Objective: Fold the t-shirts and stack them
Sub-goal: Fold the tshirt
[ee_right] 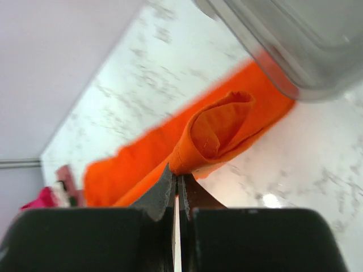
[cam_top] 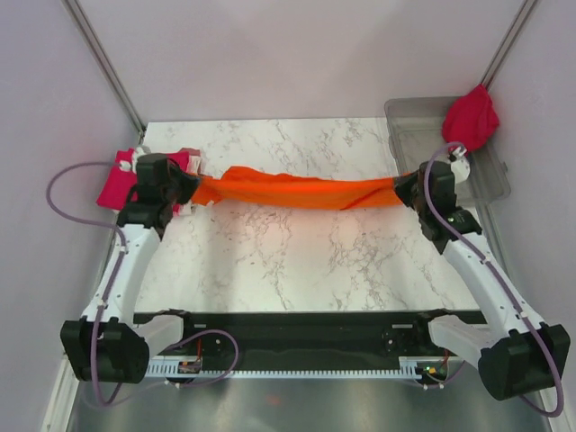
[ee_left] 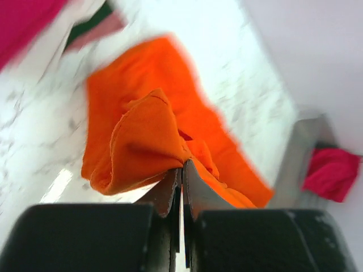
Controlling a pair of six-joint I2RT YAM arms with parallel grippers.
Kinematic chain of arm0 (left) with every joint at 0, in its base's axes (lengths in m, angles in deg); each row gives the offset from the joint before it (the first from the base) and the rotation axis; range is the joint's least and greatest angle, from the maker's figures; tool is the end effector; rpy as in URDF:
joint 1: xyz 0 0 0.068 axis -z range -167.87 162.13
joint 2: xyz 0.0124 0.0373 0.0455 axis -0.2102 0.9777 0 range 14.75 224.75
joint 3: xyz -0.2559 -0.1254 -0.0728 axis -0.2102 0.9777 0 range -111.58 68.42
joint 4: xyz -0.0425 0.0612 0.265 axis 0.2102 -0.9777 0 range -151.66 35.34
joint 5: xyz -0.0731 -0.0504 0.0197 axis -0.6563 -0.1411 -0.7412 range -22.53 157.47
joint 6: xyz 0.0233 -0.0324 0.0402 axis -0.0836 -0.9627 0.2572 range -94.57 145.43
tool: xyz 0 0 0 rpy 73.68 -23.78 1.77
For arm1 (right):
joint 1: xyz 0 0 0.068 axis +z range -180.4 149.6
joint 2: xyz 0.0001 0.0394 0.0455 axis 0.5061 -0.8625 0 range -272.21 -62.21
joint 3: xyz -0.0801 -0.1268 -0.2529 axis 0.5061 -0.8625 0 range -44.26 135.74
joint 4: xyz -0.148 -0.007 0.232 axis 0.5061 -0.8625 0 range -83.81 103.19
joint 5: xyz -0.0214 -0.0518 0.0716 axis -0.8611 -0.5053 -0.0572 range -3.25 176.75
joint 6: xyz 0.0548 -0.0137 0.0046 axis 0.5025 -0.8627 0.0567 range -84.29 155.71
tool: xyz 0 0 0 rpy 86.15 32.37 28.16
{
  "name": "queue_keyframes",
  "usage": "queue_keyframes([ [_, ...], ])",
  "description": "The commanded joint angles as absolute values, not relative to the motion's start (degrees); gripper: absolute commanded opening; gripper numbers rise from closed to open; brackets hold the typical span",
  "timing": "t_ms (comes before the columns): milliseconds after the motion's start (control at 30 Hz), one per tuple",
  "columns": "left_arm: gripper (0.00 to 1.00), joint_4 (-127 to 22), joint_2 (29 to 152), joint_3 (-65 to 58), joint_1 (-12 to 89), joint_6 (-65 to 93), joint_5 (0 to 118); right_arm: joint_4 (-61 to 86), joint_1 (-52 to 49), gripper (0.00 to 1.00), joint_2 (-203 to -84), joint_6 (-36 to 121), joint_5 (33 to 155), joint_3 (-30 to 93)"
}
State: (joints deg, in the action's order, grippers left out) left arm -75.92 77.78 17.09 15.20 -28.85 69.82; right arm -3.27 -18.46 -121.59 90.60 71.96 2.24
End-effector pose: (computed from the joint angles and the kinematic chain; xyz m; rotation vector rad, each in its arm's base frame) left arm 0.2518 -0.0120 0.3126 -0.9703 1.9681 -0.5326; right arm 0.2357 0.0397 0.3051 0.9123 1.8861 0.4469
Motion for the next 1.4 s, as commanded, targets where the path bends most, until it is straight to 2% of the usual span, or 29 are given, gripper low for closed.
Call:
queue_keyframes([
  [0,0.02,-82.9,77.4,-1.0,12.2,-22.6,68.8,-5.8,-18.5,0.00,-122.7,85.9,71.0,19.5],
  [167,0.02,-91.7,74.8,-19.5,12.2,-18.5,68.5,-10.3,-18.4,0.00,-119.7,80.9,74.5,31.6],
  [333,0.02,-95.5,71.5,-27.5,12.3,-18.0,64.8,-12.6,-18.4,0.00,-116.3,79.9,77.7,36.4],
  [500,0.02,-97.6,75.4,-33.4,12.2,-18.0,63.7,-14.8,-18.4,0.00,-117.2,79.0,77.3,41.6],
  [733,0.02,-96.9,87.2,-33.7,12.2,-18.8,59.5,-12.4,-18.4,0.00,-122.5,80.4,72.8,35.6],
  [867,0.02,-95.3,94.9,-36.9,12.2,-19.0,58.3,-9.1,-20.3,0.00,-130.2,82.2,77.5,36.2],
  [1033,0.02,-93.1,111.0,-49.7,10.1,-20.0,50.5,-7.0,-23.1,0.00,-143.7,83.6,85.9,46.7],
  [1133,0.02,-93.0,121.2,-69.1,8.5,-23.2,43.7,-7.5,-25.6,0.00,-148.8,84.6,88.9,55.6],
  [1233,0.02,-91.0,127.2,-78.4,6.2,-26.0,40.6,-7.9,-27.5,0.00,-152.5,86.6,93.4,62.2],
  [1367,0.02,-84.0,127.2,-72.5,4.3,-28.2,36.2,-7.7,-29.4,0.00,-155.3,87.1,97.4,62.5],
])
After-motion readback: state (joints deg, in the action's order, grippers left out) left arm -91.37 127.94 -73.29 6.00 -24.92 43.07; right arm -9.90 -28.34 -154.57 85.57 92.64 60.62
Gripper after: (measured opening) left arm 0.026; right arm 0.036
